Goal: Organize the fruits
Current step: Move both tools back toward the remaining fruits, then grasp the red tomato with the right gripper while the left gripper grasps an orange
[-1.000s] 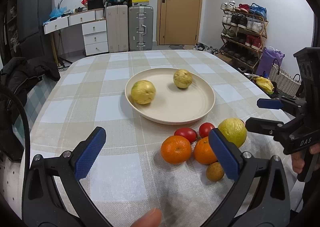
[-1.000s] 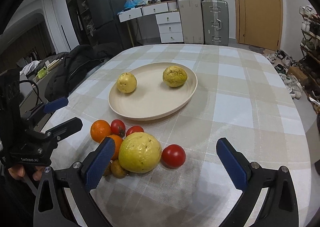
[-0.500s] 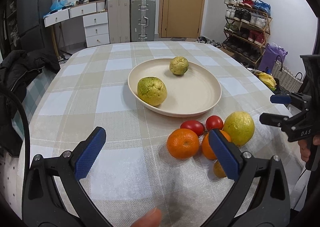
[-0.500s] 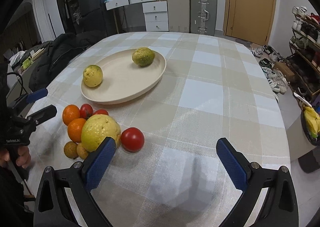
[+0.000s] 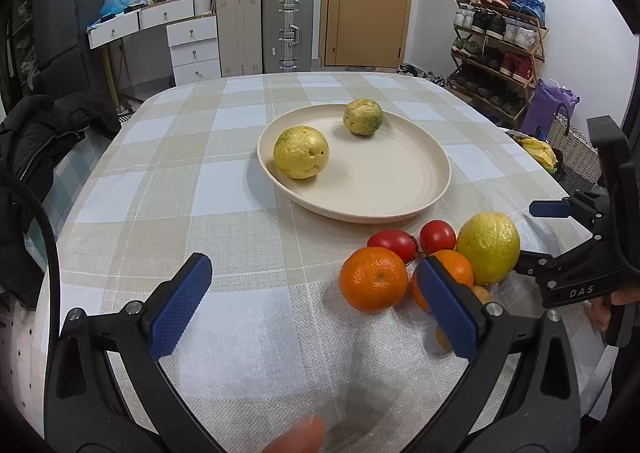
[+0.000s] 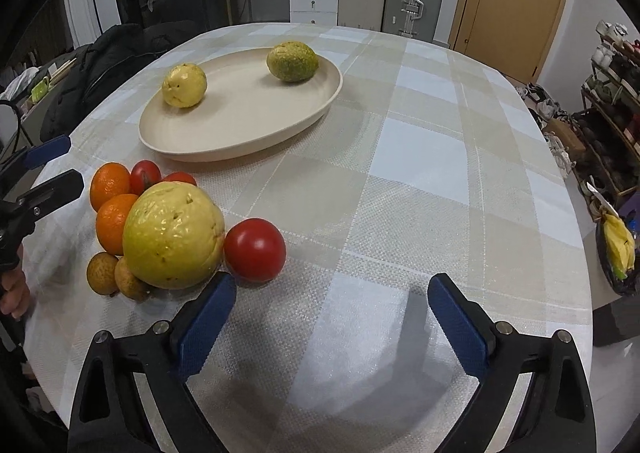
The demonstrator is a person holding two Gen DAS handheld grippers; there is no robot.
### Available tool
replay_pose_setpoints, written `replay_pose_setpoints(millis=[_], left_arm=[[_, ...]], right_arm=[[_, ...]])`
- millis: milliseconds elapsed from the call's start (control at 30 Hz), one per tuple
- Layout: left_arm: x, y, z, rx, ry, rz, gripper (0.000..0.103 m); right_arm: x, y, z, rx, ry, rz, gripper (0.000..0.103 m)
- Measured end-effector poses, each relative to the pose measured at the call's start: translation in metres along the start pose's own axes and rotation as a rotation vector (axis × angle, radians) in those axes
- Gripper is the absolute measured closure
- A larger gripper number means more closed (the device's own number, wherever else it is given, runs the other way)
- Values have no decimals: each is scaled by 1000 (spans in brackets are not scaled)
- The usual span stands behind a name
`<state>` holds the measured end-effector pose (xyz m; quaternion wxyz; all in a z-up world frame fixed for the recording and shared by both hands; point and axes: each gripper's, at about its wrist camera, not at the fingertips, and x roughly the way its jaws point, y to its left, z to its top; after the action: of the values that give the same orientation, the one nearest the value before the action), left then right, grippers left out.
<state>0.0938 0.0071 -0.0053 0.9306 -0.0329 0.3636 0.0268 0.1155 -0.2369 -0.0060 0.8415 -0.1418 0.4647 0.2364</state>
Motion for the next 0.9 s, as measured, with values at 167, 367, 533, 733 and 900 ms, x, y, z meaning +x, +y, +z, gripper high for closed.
replay_pose_setpoints(millis=[167,367,533,733,900], left_arm=[[2,-1,0,6,2,3,1],[4,-1,-1,7,6,3,1],[7,-1,-2,8,17,4,1],[9,0,-3,4,24,-1,1],[11,0,-4,1,36,8,1]], right_arm=[[2,3,4,5,-14,28,20],[2,5,8,2,-26,52,31],[1,8,9,-2,-46,64,50],[-1,9,8,9,-71,73,72],[-2,7,8,16,-79,82,74]])
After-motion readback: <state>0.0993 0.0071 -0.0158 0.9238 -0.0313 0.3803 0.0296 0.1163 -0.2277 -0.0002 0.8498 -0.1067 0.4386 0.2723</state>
